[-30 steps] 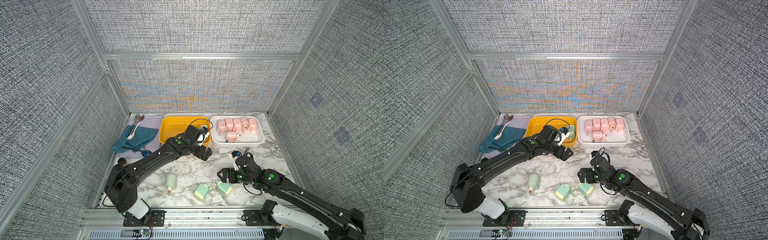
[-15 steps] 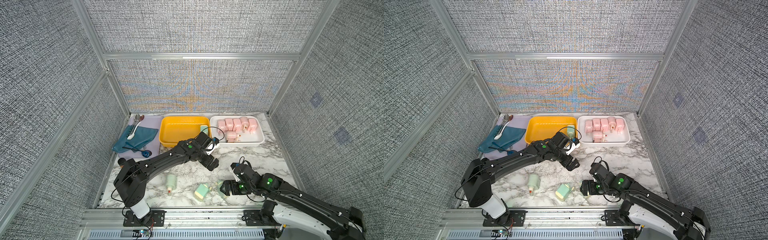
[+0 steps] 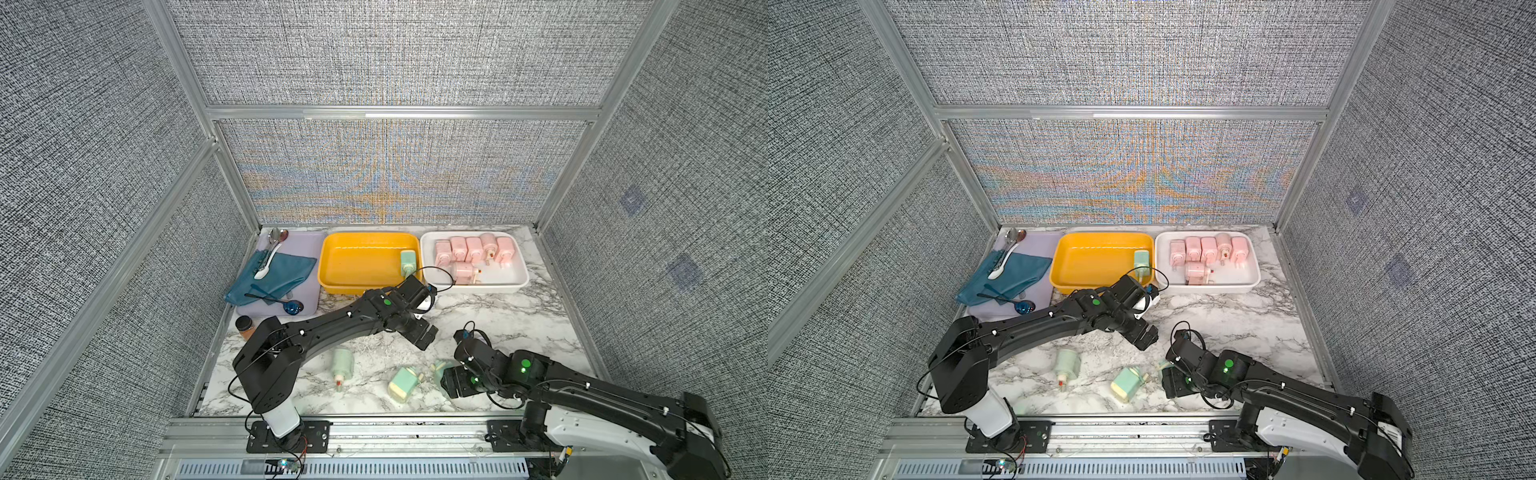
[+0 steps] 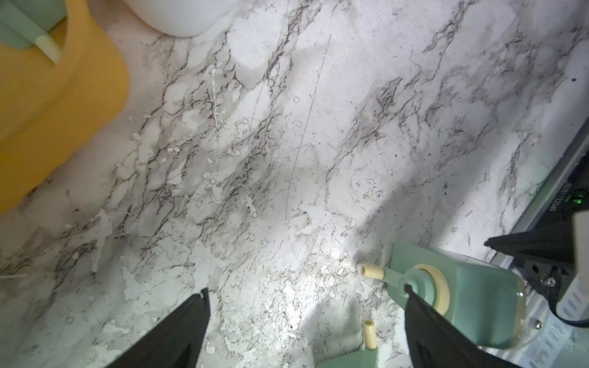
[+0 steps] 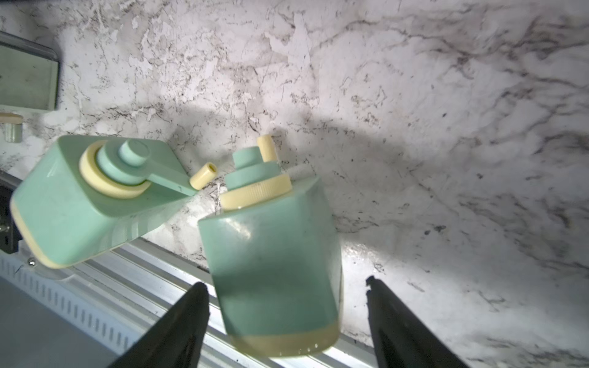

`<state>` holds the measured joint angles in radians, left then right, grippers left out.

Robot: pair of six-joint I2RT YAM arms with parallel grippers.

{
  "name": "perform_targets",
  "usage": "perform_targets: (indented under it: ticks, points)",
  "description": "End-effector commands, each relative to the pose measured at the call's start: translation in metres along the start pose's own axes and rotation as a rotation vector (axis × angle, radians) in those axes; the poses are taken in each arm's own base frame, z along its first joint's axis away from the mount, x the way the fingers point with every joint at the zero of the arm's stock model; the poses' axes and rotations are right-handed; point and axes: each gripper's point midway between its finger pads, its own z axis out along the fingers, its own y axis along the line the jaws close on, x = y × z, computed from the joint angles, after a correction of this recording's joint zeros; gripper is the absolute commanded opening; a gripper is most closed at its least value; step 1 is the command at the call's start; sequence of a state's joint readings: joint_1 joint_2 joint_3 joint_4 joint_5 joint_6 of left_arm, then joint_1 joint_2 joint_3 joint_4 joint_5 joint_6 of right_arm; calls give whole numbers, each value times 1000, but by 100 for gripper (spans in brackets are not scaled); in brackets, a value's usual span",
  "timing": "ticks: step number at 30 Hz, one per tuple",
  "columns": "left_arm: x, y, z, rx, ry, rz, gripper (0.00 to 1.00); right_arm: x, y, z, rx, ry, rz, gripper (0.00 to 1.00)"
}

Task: Place the pencil sharpeners by color into the storage box
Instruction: Pick up the pencil sharpener from the center of the board.

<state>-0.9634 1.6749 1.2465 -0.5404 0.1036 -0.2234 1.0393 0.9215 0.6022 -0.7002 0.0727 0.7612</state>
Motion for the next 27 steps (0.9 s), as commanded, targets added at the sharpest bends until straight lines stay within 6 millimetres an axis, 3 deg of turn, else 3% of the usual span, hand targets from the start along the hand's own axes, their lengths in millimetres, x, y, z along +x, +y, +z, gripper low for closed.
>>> perform_targets:
  ticks: [1, 14, 27]
  points:
    - [-8, 7, -2, -44, -38, -21, 99, -7, 8, -1, -45, -53, -74, 78]
    - [-6, 14, -6, -87, -32, 14, 99, 8, 10, 5, -33, -12, -114, 78]
    - [-9, 10, -6, -61, -31, 23, 99, 10, 9, 2, 9, -74, -114, 68]
